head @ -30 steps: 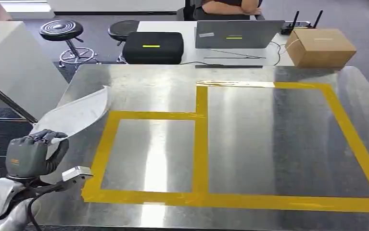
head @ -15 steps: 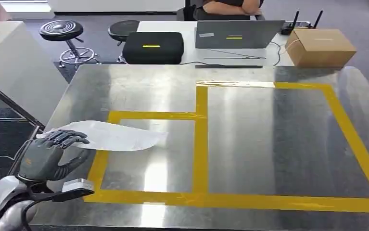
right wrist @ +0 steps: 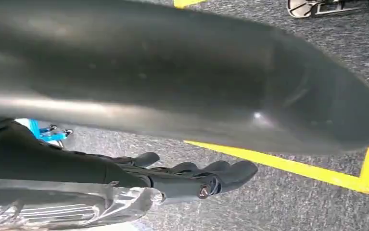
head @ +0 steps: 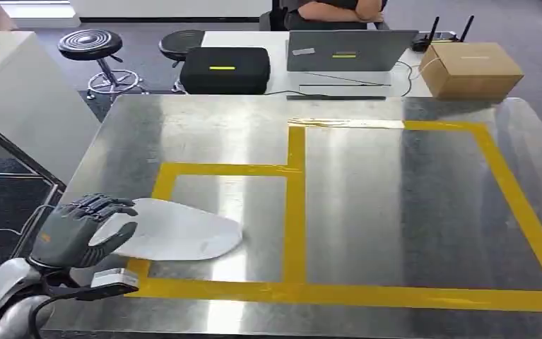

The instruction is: Take the parts from the cabinet and place them on the table.

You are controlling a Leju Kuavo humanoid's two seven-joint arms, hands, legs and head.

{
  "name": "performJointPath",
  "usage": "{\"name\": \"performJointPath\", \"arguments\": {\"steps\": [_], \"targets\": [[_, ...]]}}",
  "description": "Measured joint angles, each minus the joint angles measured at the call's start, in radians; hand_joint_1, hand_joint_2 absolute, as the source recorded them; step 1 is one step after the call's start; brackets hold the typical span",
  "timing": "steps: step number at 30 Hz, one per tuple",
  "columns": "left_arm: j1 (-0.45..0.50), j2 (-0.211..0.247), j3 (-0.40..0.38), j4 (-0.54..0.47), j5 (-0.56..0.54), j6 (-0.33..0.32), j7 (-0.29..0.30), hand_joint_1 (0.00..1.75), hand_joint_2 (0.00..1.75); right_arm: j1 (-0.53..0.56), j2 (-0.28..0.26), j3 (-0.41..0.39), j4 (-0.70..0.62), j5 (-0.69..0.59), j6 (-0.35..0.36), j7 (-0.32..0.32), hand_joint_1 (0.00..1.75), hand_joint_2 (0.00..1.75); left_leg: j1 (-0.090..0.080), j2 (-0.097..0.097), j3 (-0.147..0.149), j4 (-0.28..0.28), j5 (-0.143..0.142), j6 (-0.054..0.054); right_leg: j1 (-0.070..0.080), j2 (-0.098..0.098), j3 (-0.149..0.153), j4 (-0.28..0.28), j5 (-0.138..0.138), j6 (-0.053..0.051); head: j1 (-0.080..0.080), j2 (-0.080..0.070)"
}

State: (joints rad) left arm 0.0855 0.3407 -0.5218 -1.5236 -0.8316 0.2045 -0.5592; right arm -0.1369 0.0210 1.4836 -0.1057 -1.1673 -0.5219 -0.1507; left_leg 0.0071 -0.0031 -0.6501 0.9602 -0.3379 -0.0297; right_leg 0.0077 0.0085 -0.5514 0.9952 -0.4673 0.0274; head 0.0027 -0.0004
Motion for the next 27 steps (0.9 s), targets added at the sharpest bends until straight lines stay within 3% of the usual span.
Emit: {"name": "performJointPath", "arguments": {"steps": [2, 4, 12, 13, 14, 25, 26, 27], "targets": [[0.000, 0.004, -0.003, 0.000, 0.004, -0.005, -0.002, 0.49, 1.75, 0.002, -0.001, 0.000, 0.000, 0.001, 0.002, 0.004, 0.00, 0.00, 0.000, 0.000, 0.000, 0.000, 0.000, 0.000, 0.000, 0.000, 0.000, 0.000, 0.000, 0.000, 0.000, 0.000], [0.000, 0.005, -0.005, 0.000, 0.005, -0.008, -0.002, 0.33, 1.75, 0.004, -0.002, 0.000, 0.000, 0.002, 0.002, 0.008, 0.00, 0.00, 0.000, 0.000, 0.000, 0.000, 0.000, 0.000, 0.000, 0.000, 0.000, 0.000, 0.000, 0.000, 0.000, 0.000], [0.001, 0.009, -0.018, 0.000, 0.009, -0.015, -0.002, 0.33, 1.75, 0.014, -0.005, 0.000, 0.000, 0.013, 0.005, 0.027, 0.00, 0.00, 0.000, 0.000, 0.000, 0.000, 0.000, 0.000, 0.000, 0.000, 0.000, 0.000, 0.000, 0.000, 0.000, 0.000], [0.001, 0.010, -0.019, 0.000, 0.009, -0.015, -0.002, 0.05, 1.75, 0.014, -0.005, 0.000, 0.000, 0.013, 0.005, 0.027, 0.00, 0.00, 0.000, 0.000, 0.000, 0.000, 0.000, 0.000, 0.000, 0.000, 0.000, 0.000, 0.000, 0.000, 0.000, 0.000], [0.001, 0.010, -0.021, 0.000, 0.009, -0.015, -0.002, 0.00, 1.75, 0.015, -0.005, 0.000, 0.000, 0.013, 0.005, 0.027, 0.00, 0.00, 0.000, 0.000, 0.000, 0.000, 0.000, 0.000, 0.000, 0.000, 0.000, 0.000, 0.000, 0.000, 0.000, 0.000], [0.000, 0.013, -0.046, 0.009, 0.020, -0.049, -0.002, 0.00, 1.75, 0.015, -0.006, 0.000, 0.000, 0.018, 0.006, 0.030, 0.00, 0.00, 0.000, 0.000, 0.000, 0.000, 0.000, 0.000, 0.000, 0.000, 0.000, 0.000, 0.000, 0.000, 0.000, 0.000], [0.000, 0.013, -0.048, 0.009, 0.030, -0.045, -0.002, 0.00, 0.00, 0.015, -0.007, 0.000, 0.000, 0.017, 0.005, 0.029, 0.00, 0.00, 0.000, 0.000, 0.000, 0.000, 0.000, 0.000, 0.000, 0.000, 0.000, 0.000, 0.000, 0.000, 0.000, 0.000], [0.000, 0.013, -0.049, 0.009, 0.044, -0.037, -0.004, 0.00, 0.00, 0.015, -0.007, 0.000, 0.000, 0.016, 0.005, 0.028, 0.00, 0.00, 0.000, 0.000, 0.000, 0.000, 0.000, 0.000, 0.000, 0.000, 0.000, 0.000, 0.000, 0.000, 0.000, 0.000]]}}
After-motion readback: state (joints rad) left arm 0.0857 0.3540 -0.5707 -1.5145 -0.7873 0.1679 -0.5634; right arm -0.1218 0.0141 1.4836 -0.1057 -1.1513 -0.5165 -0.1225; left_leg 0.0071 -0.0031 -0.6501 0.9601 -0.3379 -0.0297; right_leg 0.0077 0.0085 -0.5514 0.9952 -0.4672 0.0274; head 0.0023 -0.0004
